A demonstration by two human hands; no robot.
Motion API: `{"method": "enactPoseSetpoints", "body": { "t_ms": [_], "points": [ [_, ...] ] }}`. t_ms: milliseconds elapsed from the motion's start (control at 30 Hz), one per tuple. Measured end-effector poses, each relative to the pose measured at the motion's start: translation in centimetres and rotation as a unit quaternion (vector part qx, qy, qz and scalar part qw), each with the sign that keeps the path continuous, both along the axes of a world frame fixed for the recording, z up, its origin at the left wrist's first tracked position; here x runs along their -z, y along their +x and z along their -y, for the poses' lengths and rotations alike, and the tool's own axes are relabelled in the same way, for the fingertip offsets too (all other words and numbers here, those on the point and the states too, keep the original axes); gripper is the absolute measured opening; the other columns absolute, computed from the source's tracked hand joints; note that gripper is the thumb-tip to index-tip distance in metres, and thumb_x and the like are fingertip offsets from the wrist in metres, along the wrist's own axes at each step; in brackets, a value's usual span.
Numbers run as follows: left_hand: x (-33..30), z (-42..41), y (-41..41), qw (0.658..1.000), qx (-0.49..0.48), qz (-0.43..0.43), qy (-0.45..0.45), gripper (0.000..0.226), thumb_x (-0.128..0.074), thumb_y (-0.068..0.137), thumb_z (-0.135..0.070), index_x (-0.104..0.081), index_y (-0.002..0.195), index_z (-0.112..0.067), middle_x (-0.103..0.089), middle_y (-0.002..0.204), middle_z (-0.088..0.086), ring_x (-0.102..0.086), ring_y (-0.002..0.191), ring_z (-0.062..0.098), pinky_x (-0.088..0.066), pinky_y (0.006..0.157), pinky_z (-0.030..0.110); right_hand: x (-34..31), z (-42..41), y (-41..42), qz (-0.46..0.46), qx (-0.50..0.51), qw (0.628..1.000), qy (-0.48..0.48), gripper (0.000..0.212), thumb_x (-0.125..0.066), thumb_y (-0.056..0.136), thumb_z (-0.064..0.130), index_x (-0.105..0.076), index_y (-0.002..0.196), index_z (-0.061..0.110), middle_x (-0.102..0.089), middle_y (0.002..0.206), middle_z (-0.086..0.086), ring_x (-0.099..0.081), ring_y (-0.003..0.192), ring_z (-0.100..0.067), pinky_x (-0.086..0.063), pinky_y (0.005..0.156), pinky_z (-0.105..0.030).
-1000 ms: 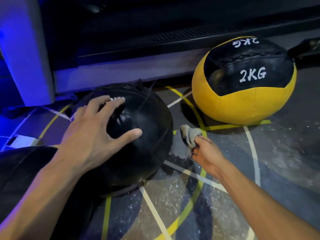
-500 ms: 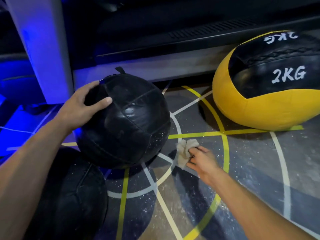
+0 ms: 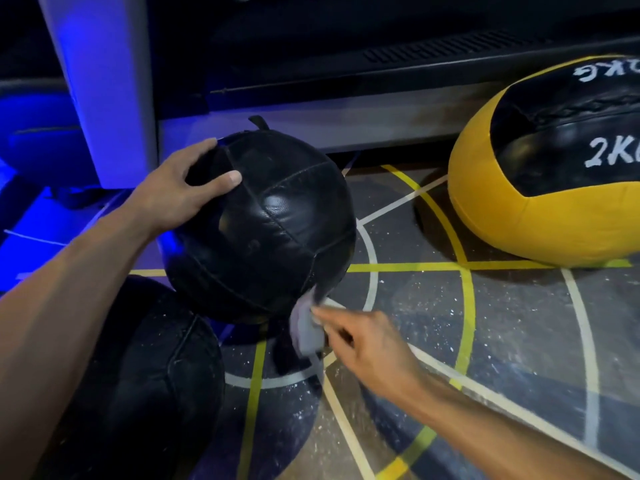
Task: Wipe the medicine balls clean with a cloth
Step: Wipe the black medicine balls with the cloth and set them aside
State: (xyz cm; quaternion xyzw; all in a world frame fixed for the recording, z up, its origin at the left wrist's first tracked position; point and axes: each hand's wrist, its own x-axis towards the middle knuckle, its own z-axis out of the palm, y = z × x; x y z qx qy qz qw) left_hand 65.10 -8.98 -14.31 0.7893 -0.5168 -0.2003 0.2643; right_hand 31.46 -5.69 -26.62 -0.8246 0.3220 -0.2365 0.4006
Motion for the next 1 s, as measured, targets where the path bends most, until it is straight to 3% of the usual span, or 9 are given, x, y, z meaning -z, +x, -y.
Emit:
{"method": "enactPoseSetpoints", "body": {
  "t_ms": [100,167,233,400,567,667,733,800,1000],
  "points": [
    [0.0,0.4,-0.4,1.0,-0.006,0.007,-0.007,0.088,-0.069,0.08,-0.072,-0.039,0.155,-0.039,-0.046,0.153,-0.019,-0.045,0.136,0.004,-0.032,0.116,0.031,-0.9,3.1,-1.3,0.025,0.092,0.995,0.04,0.03,-0.063,0.1,0.013,-0.068,0.125,0.029,-0.072,0.089,0.017,-0.065,0.075,0.011,-0.054,0.064,-0.012],
    [0.0,0.3,-0.5,1.0,-0.01,0.002,-0.004,0.094,-0.07,0.074,-0.078,-0.04,0.154,-0.039,-0.048,0.151,-0.021,-0.047,0.135,0.002,-0.033,0.117,0.031,-2.5,6.3,-1.1,0.09,0.213,0.973,0.019,0.028,-0.066,0.098,0.016,-0.063,0.122,0.029,-0.063,0.101,0.022,-0.063,0.092,0.011,-0.053,0.074,-0.01],
    [0.0,0.5,-0.9,1.0,-0.006,0.012,-0.004,0.102,-0.068,0.067,-0.088,-0.041,0.153,-0.04,-0.049,0.151,-0.021,-0.047,0.136,0.002,-0.034,0.12,0.035,-3.6,7.8,0.7,0.126,0.281,0.951,-0.023,0.029,-0.072,0.091,0.013,-0.063,0.117,0.021,-0.055,0.111,0.01,-0.056,0.095,0.005,-0.048,0.08,-0.009],
    [-0.2,0.8,-2.0,1.0,-0.009,0.015,-0.006,0.092,-0.072,0.073,-0.079,-0.044,0.151,-0.041,-0.051,0.148,-0.02,-0.05,0.133,0.002,-0.035,0.115,0.029,-0.5,2.2,4.8,0.066,0.135,0.984,-0.098,0.037,-0.07,0.081,-0.003,-0.057,0.109,0.018,-0.041,0.11,0.008,-0.051,0.097,-0.014,-0.048,0.077,-0.022],
    [-0.4,0.5,-3.2,0.999,-0.024,0.023,-0.021,0.085,-0.072,0.08,-0.07,-0.042,0.153,-0.039,-0.047,0.153,-0.016,-0.046,0.137,0.007,-0.034,0.117,0.031,3.1,0.5,1.6,-0.034,-0.058,0.996,-0.059,0.027,-0.06,0.086,-0.004,-0.059,0.106,0.014,-0.05,0.104,0.004,-0.054,0.082,-0.007,-0.043,0.064,-0.016],
    [-0.5,1.1,-3.8,0.998,-0.026,0.043,-0.026,0.087,-0.072,0.08,-0.071,-0.042,0.154,-0.036,-0.044,0.156,-0.013,-0.044,0.141,0.009,-0.033,0.119,0.033,3.0,1.1,0.6,0.036,0.101,0.99,0.093,0.025,-0.061,0.084,-0.007,-0.056,0.092,0.017,-0.06,0.094,-0.005,-0.058,0.072,-0.006,-0.045,0.06,-0.024],
    [-0.4,1.2,-4.2,0.998,-0.023,0.052,-0.026,0.088,-0.072,0.079,-0.072,-0.043,0.154,-0.035,-0.044,0.156,-0.01,-0.044,0.141,0.01,-0.033,0.118,0.034,3.0,2.7,0.2,0.073,0.272,0.951,0.126,0.033,-0.067,0.082,-0.002,-0.056,0.094,0.026,-0.059,0.099,-0.001,-0.06,0.084,-0.011,-0.052,0.069,-0.033],
    [-0.3,1.2,-4.5,0.997,-0.027,0.06,-0.035,0.088,-0.073,0.078,-0.072,-0.045,0.152,-0.034,-0.046,0.155,-0.009,-0.046,0.14,0.011,-0.035,0.117,0.032,1.9,3.4,1.0,0.118,0.316,0.933,0.123,0.035,-0.067,0.084,0.0,-0.053,0.1,0.027,-0.055,0.105,0.0,-0.059,0.089,-0.015,-0.053,0.071,-0.031],
    [-0.7,2.3,-5.9,0.995,-0.039,0.086,-0.029,0.087,-0.071,0.078,-0.074,-0.048,0.151,-0.033,-0.049,0.153,-0.009,-0.048,0.138,0.013,-0.04,0.116,0.039,2.7,-2.4,3.6,0.087,0.061,0.978,0.181,0.017,-0.054,0.084,-0.015,-0.048,0.089,0.0,-0.049,0.08,-0.011,-0.048,0.069,-0.007,-0.04,0.063,-0.017]
  ]
}}
